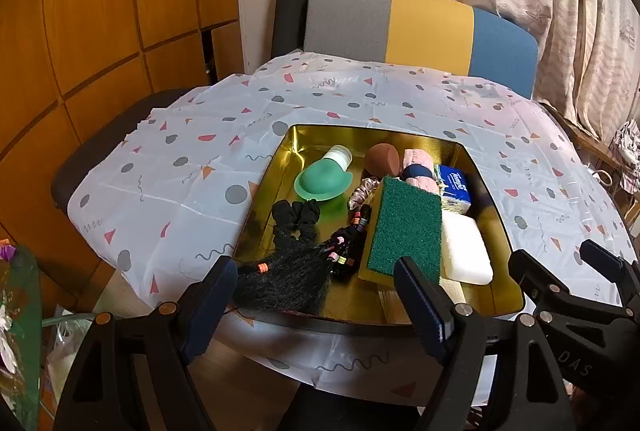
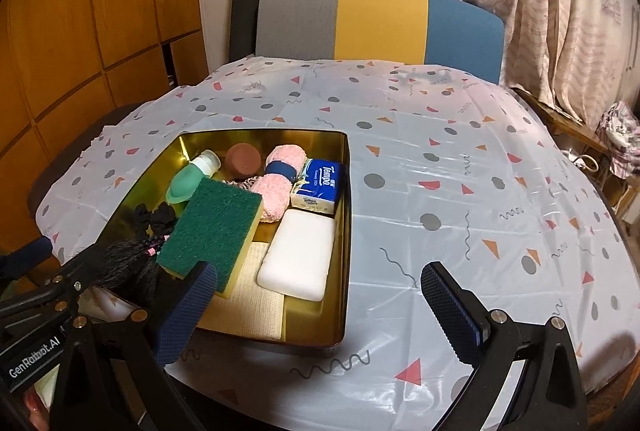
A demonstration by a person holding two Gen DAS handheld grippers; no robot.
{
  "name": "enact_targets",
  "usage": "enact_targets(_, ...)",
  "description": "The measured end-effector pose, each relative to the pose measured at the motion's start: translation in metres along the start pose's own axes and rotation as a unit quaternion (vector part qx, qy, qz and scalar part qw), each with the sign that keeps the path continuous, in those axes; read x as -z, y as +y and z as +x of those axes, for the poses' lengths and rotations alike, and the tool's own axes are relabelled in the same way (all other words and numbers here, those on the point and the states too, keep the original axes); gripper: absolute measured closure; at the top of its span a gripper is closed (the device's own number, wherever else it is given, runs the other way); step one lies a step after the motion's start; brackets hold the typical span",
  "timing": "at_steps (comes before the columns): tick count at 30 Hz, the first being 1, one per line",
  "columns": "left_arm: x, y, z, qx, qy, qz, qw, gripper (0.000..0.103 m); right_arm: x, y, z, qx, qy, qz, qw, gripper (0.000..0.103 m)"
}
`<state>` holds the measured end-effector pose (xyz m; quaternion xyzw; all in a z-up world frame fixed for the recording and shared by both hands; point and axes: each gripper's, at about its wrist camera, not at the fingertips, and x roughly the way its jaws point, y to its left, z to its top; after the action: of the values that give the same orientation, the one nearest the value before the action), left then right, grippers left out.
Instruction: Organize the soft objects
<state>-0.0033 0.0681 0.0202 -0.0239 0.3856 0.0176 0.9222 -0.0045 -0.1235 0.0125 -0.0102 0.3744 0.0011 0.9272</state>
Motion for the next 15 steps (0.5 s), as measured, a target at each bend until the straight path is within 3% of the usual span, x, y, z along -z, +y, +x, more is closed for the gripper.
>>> enact_targets(15,0.0009,-0.0042,-0.0024,0.001,-0.002,0.015,0.9999,0.021,-0.0007,-0.0013,-0.0004,-0.001,0.005,0.004,1.000,0.000)
